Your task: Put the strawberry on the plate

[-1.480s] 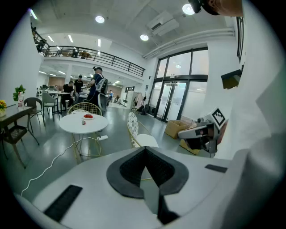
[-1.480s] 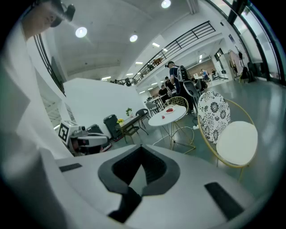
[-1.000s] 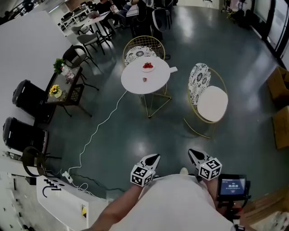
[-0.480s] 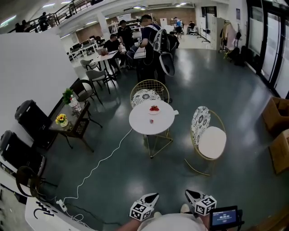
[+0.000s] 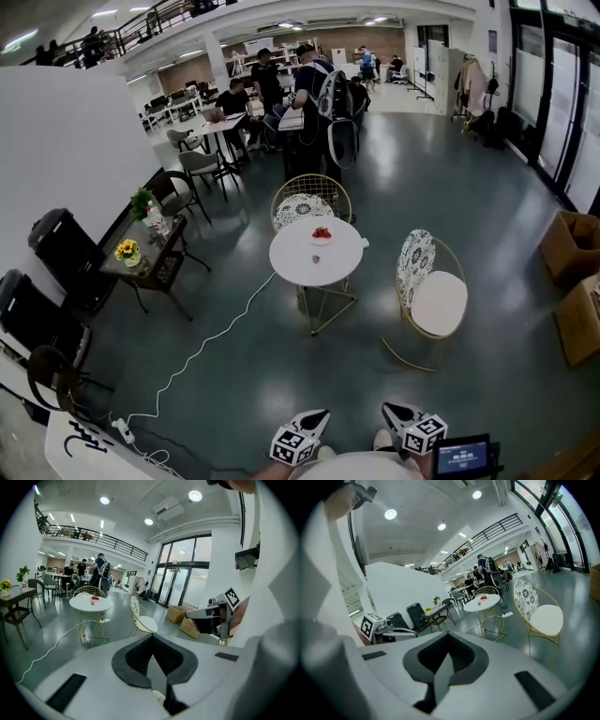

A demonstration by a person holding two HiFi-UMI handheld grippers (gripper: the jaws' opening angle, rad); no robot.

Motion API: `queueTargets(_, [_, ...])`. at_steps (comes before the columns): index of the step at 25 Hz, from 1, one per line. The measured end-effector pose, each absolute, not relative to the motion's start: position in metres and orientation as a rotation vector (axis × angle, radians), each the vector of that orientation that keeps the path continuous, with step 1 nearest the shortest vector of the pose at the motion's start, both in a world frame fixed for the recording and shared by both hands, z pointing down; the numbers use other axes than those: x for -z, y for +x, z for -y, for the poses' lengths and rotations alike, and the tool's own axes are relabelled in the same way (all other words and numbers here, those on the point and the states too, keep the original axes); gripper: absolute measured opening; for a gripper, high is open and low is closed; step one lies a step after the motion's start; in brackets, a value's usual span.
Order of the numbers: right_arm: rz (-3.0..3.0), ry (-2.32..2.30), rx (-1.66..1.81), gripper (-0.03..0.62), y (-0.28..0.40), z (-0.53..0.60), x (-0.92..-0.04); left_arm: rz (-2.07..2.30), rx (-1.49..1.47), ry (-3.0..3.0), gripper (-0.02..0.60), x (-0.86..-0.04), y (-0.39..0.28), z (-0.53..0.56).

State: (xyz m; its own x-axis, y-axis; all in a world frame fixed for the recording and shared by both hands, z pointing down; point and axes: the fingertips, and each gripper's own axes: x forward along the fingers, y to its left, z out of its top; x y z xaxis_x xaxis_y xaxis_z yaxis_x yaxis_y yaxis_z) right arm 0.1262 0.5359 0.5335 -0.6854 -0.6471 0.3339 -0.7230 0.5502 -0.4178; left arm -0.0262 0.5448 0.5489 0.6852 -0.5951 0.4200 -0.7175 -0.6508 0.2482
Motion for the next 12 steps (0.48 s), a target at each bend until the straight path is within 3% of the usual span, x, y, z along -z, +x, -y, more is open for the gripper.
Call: queueTargets(12, [2.637,1.179,-0.802,0.005,0.1,-0.549,-0.53,0.989,-0.44,2.479,0.003,-0.56,-0.048,-0.559])
